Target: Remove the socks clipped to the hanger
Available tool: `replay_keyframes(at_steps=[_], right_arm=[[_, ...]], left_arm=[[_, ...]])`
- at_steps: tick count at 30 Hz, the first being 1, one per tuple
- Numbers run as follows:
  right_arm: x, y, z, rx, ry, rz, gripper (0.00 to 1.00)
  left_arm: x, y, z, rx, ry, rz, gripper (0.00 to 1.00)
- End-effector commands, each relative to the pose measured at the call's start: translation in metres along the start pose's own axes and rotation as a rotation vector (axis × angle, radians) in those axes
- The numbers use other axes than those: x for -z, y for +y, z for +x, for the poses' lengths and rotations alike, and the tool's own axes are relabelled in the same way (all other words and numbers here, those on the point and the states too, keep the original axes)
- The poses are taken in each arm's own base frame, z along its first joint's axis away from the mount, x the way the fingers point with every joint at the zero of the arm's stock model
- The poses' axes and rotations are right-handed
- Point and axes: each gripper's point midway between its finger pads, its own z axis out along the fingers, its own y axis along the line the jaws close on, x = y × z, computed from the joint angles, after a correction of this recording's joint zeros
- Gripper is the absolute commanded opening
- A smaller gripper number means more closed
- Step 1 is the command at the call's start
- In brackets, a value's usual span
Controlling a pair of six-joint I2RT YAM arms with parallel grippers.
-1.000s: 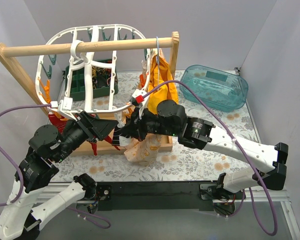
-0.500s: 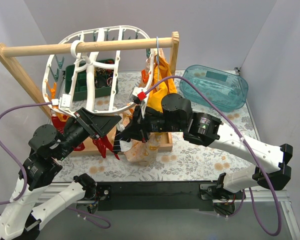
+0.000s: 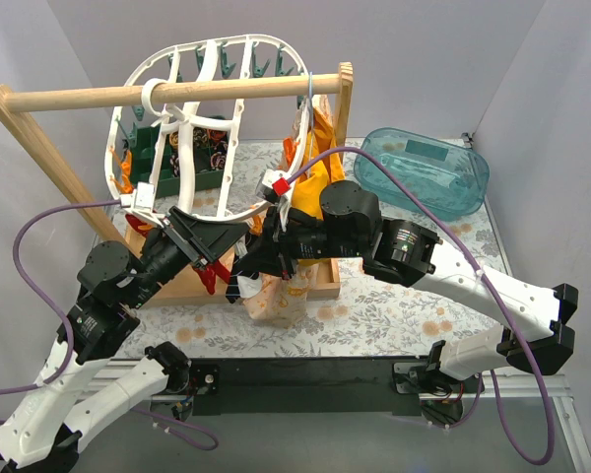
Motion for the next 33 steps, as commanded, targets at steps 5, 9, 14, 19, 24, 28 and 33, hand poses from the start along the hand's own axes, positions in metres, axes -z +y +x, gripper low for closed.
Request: replay_keyframes(at_steps=[5, 9, 14, 19, 24, 28, 33], right_arm=[[0.008, 0.020, -0.014, 0.023, -0.036, -0.075, 0.01], [0.009, 0.020, -0.014, 0.026, -0.039, -0.077, 0.01], [0.011, 0.018, -0.012, 0.023, -0.040, -0.069, 0.01], [0.012, 0.018, -0.014, 0.010, -0.053, -0.067, 0.03], [0.010, 0.021, -0.017, -0.036, -0.064, -0.076, 0.04], [0.009, 0.027, -0.026, -0.080, -0.093, -0.101, 0.06], [0.008, 0.033, -0.033, -0.129, -0.116, -0.119, 0.08]], left_arm=[[-0.006, 0.000, -0.004, 0.061, -0.042, 0.020, 0.49], [-0.005, 0.002, -0.006, 0.066, -0.053, 0.011, 0.47], [0.003, 0.003, 0.004, 0.034, -0.003, 0.012, 0.54], [0.020, 0.005, 0.020, -0.024, 0.063, 0.042, 0.70], [0.045, -0.003, 0.023, -0.139, 0.082, 0.088, 0.73], [0.051, 0.002, 0.037, -0.179, 0.171, 0.073, 0.69], [0.063, -0.002, 0.039, -0.227, 0.193, 0.093, 0.68]])
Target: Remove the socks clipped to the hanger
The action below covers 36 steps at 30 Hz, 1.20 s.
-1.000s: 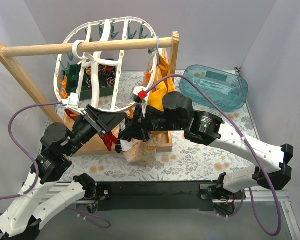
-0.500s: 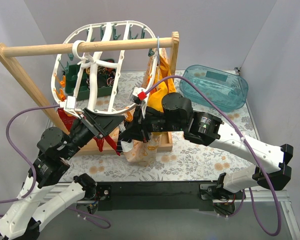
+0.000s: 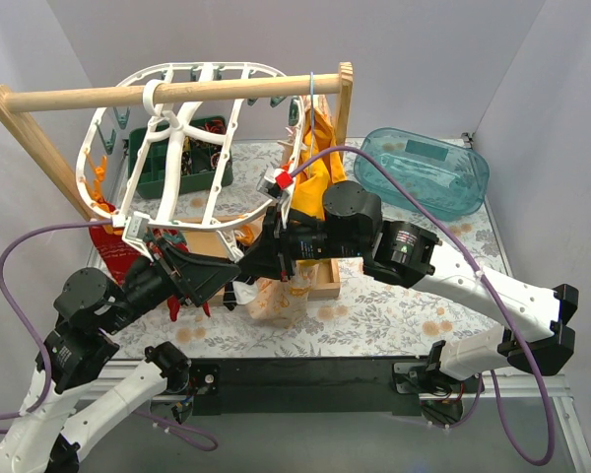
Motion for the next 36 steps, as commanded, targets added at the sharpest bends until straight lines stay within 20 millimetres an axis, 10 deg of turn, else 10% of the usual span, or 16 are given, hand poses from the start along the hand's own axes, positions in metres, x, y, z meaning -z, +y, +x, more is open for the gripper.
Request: replay_keyframes(at_steps=[1, 10, 20, 25, 36], right_arm=[[0.008, 0.023, -0.027, -0.047, -0.095, -0.071, 0.09], [0.008, 0.029, -0.041, -0.132, -0.147, -0.094, 0.16], [0.004, 0.028, -0.044, -0.180, -0.137, -0.115, 0.48], [-0.004, 0.021, -0.047, -0.179, -0.118, -0.078, 0.66], [-0.012, -0.025, -0.039, -0.148, -0.031, 0.231, 0.68]], left_arm=[[0.013, -0.007, 0.012, -0.073, 0.070, 0.036, 0.68], [0.017, -0.016, 0.031, -0.094, 0.167, 0.123, 0.61], [0.021, -0.020, 0.034, -0.078, 0.197, 0.125, 0.07], [0.024, -0.020, 0.037, -0.066, 0.210, 0.121, 0.00], [0.022, -0.016, 0.050, -0.062, 0.278, 0.132, 0.00]])
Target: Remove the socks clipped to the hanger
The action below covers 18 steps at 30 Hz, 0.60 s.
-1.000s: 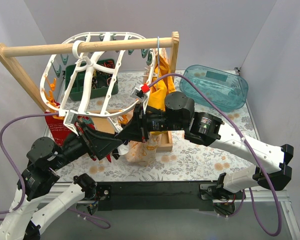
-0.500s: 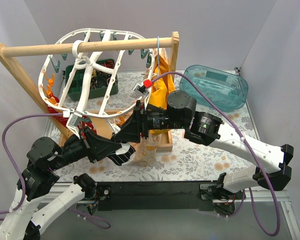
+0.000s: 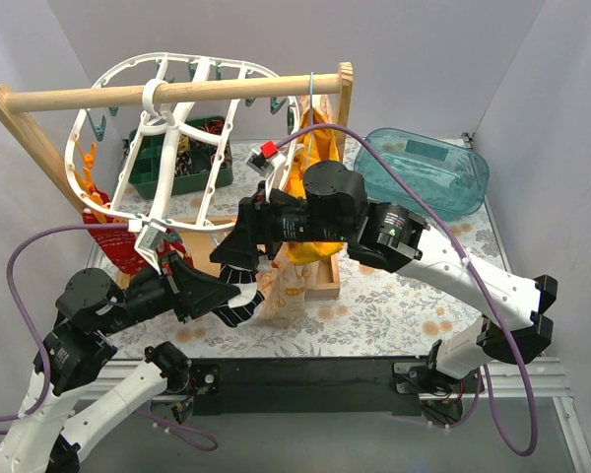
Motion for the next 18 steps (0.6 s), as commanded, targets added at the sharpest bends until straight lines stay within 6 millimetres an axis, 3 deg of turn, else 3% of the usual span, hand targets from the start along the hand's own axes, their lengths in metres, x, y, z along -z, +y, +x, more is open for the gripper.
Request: replay_keyframes(at_steps=[1, 11, 18], right_arm=[[0.005, -0.024, -0.001, 0.037, 0.004, 0.173, 0.68], [0.006, -0.036, 0.012, 0.018, 0.026, 0.244, 0.66], [-0.007, -0.037, 0.001, 0.015, -0.011, 0.264, 0.65]], left_arm=[[0.001, -0.006, 0.013, 0.001, 0.076, 0.041, 0.00], [0.001, -0.009, 0.013, -0.028, 0.071, 0.072, 0.00], [-0.010, -0.003, 0.014, -0.037, 0.097, 0.068, 0.00]])
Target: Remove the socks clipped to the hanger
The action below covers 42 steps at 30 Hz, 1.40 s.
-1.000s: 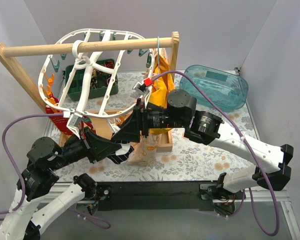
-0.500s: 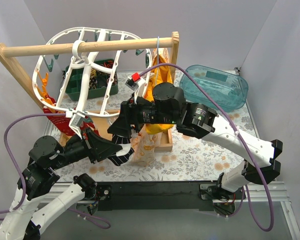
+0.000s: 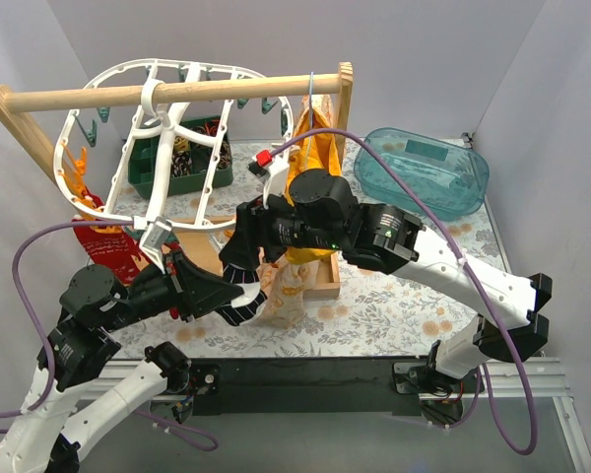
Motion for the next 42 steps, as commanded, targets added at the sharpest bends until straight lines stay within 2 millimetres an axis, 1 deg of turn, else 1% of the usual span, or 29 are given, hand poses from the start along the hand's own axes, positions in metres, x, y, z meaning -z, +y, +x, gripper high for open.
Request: replay_keyframes(at_steps=[1, 5, 9, 11, 16, 21, 23, 29, 32, 33, 35, 36, 38, 39, 40, 42], right_arm=[[-0.010, 0.004, -0.020, -0.004, -0.065, 0.016, 0.64], [-0.016, 0.002, -0.028, -0.022, -0.096, 0.032, 0.64], [-0.019, 0.000, -0.035, -0.038, -0.129, 0.048, 0.58], [-0.020, 0.001, -0.039, -0.040, -0.141, 0.046, 0.57], [-0.027, 0.004, -0.039, -0.045, -0.137, 0.034, 0.53], [-0.028, 0.005, -0.041, -0.055, -0.159, 0.022, 0.48], [-0.028, 0.007, -0.045, -0.057, -0.176, 0.015, 0.48], [-0.033, 0.001, -0.047, -0.068, -0.201, 0.036, 0.47], [-0.036, -0.001, -0.044, -0.068, -0.197, 0.042, 0.40], [-0.038, -0.004, -0.043, -0.072, -0.197, 0.052, 0.34], [-0.039, -0.007, -0.041, -0.074, -0.194, 0.062, 0.27], [-0.038, -0.007, -0.041, -0.074, -0.197, 0.063, 0.21], [-0.039, -0.008, -0.040, -0.074, -0.196, 0.065, 0.15], [-0.039, -0.008, -0.040, -0.070, -0.195, 0.064, 0.06], [-0.038, -0.008, -0.041, -0.067, -0.195, 0.062, 0.01], [-0.039, -0.009, -0.039, -0.060, -0.192, 0.063, 0.01]], left_arm=[[-0.008, 0.001, 0.011, -0.006, 0.078, 0.033, 0.00], [-0.011, 0.005, 0.014, -0.001, 0.092, 0.026, 0.00], [-0.012, 0.008, 0.016, 0.002, 0.091, 0.017, 0.00], [-0.012, 0.009, 0.016, 0.003, 0.091, 0.013, 0.00], [-0.013, 0.012, 0.015, 0.004, 0.086, 0.005, 0.00], [-0.013, 0.016, 0.016, 0.009, 0.079, -0.015, 0.00], [-0.013, 0.018, 0.016, 0.011, 0.079, -0.022, 0.00], [-0.012, 0.022, 0.020, 0.019, 0.086, -0.036, 0.00], [-0.012, 0.024, 0.021, 0.025, 0.083, -0.044, 0.00], [-0.011, 0.023, 0.020, 0.023, 0.081, -0.042, 0.00], [-0.010, 0.023, 0.020, 0.027, 0.079, -0.051, 0.00], [-0.009, 0.024, 0.021, 0.027, 0.078, -0.054, 0.00], [-0.009, 0.026, 0.021, 0.031, 0.078, -0.063, 0.00], [-0.009, 0.027, 0.023, 0.033, 0.081, -0.068, 0.00], [-0.009, 0.028, 0.023, 0.037, 0.081, -0.074, 0.00], [-0.008, 0.032, 0.026, 0.051, 0.089, -0.086, 0.00]])
